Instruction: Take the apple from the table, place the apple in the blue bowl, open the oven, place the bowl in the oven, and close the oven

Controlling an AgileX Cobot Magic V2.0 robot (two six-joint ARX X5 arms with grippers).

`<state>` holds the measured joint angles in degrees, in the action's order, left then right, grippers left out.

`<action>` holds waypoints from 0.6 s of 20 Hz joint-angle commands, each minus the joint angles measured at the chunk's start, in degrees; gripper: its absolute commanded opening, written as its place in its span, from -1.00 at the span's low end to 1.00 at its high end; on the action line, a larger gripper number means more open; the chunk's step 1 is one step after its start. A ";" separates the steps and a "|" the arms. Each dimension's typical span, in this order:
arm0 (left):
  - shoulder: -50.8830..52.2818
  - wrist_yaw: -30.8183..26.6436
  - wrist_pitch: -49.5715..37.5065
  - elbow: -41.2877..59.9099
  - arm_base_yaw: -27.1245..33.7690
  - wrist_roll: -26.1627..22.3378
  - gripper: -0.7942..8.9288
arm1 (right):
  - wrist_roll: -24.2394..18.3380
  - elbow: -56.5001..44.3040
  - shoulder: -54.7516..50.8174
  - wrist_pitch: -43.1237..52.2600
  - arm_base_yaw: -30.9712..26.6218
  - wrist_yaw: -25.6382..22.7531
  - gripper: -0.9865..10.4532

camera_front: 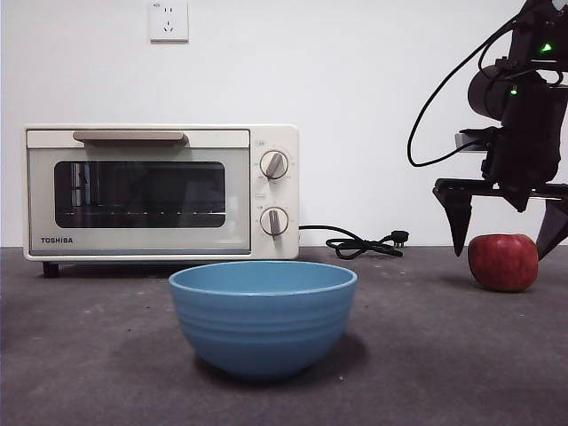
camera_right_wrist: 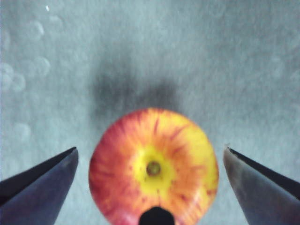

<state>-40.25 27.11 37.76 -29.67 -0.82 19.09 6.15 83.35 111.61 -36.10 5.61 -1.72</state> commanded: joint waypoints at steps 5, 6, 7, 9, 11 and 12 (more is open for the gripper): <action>-1.03 -0.11 -0.11 -0.11 -0.02 -0.68 -0.85 | -0.26 0.15 1.40 0.20 0.07 -0.79 0.10; -1.14 -0.09 -0.09 -0.11 -0.02 -0.68 -0.85 | -0.26 0.15 1.42 0.04 0.07 -0.79 0.10; -1.14 -0.11 -0.11 -0.11 -0.02 -0.68 -0.85 | -0.20 0.15 1.49 0.00 0.07 -0.79 0.10; -1.16 -0.11 -0.11 -0.11 -0.02 -0.68 -0.85 | -0.13 0.15 1.51 -0.31 0.07 -0.79 0.06; -1.16 -0.11 -0.11 -0.11 -0.02 -0.68 -0.85 | -0.11 0.15 1.51 -0.33 0.07 -0.68 -0.13; -1.16 -0.11 -0.09 -0.11 -0.02 -0.68 -0.85 | 0.09 0.15 1.51 -0.42 0.07 -0.68 -0.14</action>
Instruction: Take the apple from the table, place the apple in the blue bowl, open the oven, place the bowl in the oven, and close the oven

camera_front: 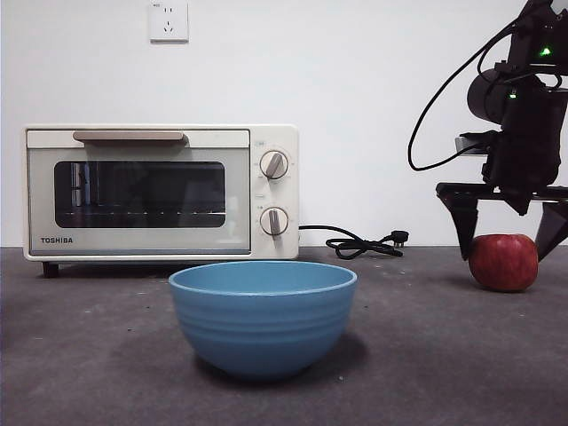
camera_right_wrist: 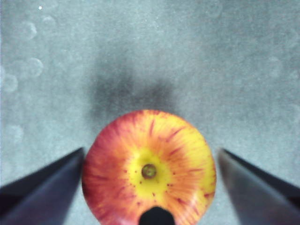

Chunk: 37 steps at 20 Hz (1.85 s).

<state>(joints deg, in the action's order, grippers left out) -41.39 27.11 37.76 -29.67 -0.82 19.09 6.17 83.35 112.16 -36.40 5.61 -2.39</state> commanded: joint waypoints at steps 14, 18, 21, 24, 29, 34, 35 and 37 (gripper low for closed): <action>-0.02 -0.07 -0.09 -0.11 -0.02 -0.70 -0.85 | 0.72 9.27 -0.33 -20.15 0.94 3.02 -0.72; -0.02 -0.07 -0.09 -0.11 -0.02 -0.72 -0.85 | -0.04 9.73 -5.16 -24.15 6.01 3.08 -0.72; -0.02 -0.04 -0.07 -0.11 -0.02 -0.74 -0.85 | -0.20 9.64 -8.26 -26.16 12.31 4.74 -0.72; -0.02 0.13 -0.07 -0.11 -0.02 -0.94 -0.85 | -0.44 9.40 -10.23 -26.71 20.02 6.03 -0.72; -0.02 0.35 -0.02 -0.11 -0.02 -1.29 -0.85 | -0.59 5.75 -10.97 -25.83 32.44 5.97 -0.72; -0.02 0.35 -0.02 -0.11 -0.02 -1.31 -0.85 | 3.80 -3.08 -12.07 -16.24 42.21 5.53 -0.72; -0.02 0.35 -0.02 -0.11 -0.02 -1.31 -0.85 | 4.87 -4.13 -12.07 -14.71 43.82 4.92 -0.72; -0.02 0.35 -0.02 -0.11 -0.02 -1.31 -0.85 | 5.90 -5.60 -12.07 -12.24 46.29 4.70 -0.72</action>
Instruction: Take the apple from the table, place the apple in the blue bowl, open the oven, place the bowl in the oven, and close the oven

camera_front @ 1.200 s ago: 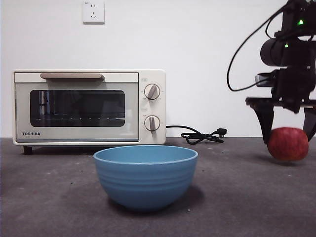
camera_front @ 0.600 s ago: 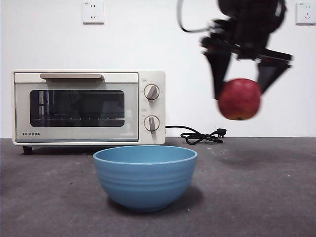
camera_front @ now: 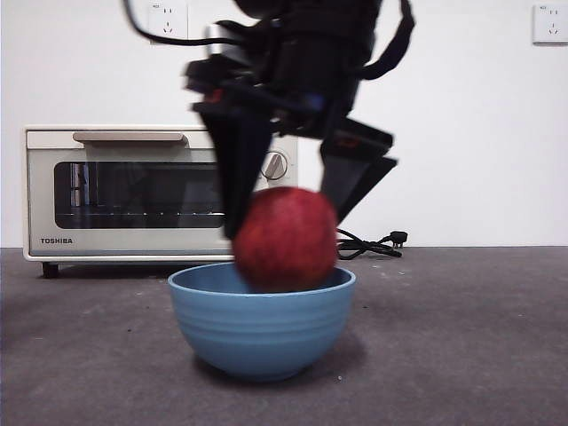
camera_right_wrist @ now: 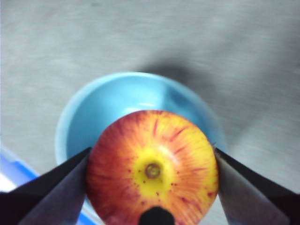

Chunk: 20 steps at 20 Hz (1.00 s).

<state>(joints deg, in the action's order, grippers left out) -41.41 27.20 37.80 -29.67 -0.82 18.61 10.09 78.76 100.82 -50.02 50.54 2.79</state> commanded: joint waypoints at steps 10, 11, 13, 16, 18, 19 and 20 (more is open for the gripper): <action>0.00 0.28 0.09 -0.11 -0.04 -0.83 -0.85 | 4.35 -1.90 -0.70 3.69 4.96 -7.58 -0.72; 0.00 0.28 0.09 -0.11 -0.04 -0.83 -0.85 | 4.35 -1.90 -0.70 3.69 4.94 -7.76 -0.72; 0.00 0.28 0.11 -0.11 -0.02 -0.83 -0.85 | 4.35 -1.97 -0.68 3.72 4.96 -7.72 -0.72; 0.00 0.33 0.20 -0.11 -0.04 -0.83 -0.85 | 4.37 -3.67 -0.68 4.92 4.96 -7.72 -0.72; 0.00 0.96 0.22 -0.11 -0.02 -0.87 -0.85 | 4.96 -6.67 -0.68 7.26 4.94 -7.69 -0.72; 0.00 1.29 0.22 -0.11 -0.02 -0.90 -0.85 | 5.05 -8.39 -0.68 8.81 4.94 -7.72 -0.72; 0.00 1.31 0.22 -0.11 -0.02 -0.98 -0.85 | 5.05 -9.66 -0.68 10.36 4.96 -7.69 -0.72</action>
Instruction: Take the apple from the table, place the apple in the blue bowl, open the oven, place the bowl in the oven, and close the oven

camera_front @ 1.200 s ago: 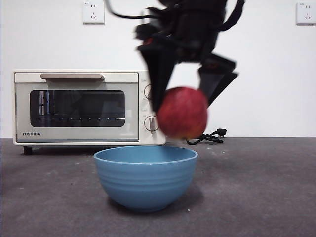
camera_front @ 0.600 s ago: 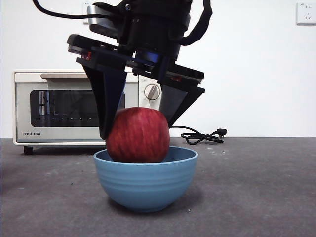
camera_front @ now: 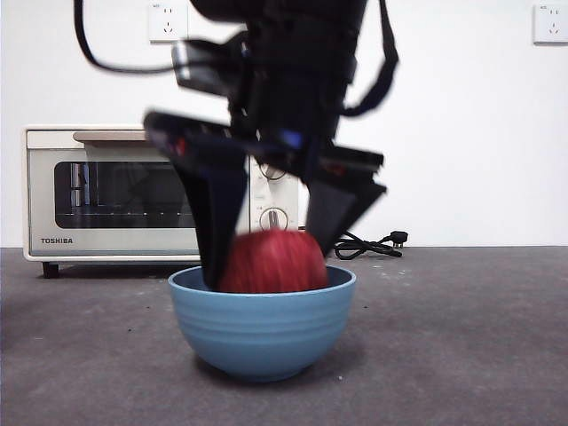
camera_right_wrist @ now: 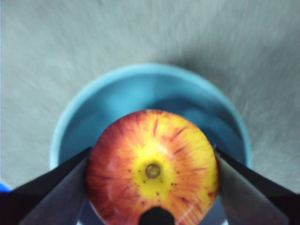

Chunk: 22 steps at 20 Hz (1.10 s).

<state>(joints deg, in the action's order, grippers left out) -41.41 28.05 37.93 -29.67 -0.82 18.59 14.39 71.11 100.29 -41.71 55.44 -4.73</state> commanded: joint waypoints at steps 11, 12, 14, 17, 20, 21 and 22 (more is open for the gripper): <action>0.00 0.48 0.13 -0.11 -0.02 -1.01 -0.85 | 1.09 -3.26 -0.15 5.79 0.04 0.17 -0.65; 0.00 0.48 0.11 -0.11 -0.02 -1.01 -0.85 | 1.09 -3.26 -0.15 5.77 0.04 0.20 -0.52; 0.00 0.48 0.11 -0.11 -0.02 -1.01 -0.85 | 1.09 -3.26 -0.11 5.75 0.07 0.20 -0.42; 0.00 0.48 0.11 -0.11 -0.02 -1.03 -0.85 | 1.20 -3.26 -0.09 5.73 0.07 0.17 -0.37; 0.00 0.48 0.11 -0.11 -0.02 -1.03 -0.85 | 2.16 -3.26 -0.09 5.75 0.07 -0.28 -0.22; 0.00 0.48 0.11 -0.11 -0.02 -1.05 -0.85 | 2.16 -3.26 -0.09 5.75 0.07 -0.28 -0.12; 0.00 0.48 0.11 -0.11 -0.02 -1.05 -0.85 | 2.16 -3.26 -0.09 5.73 0.07 -0.28 -0.03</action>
<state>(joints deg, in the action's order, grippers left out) -41.41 28.23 38.06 -29.67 -0.82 18.44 15.88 68.27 100.29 -36.34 55.44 -4.73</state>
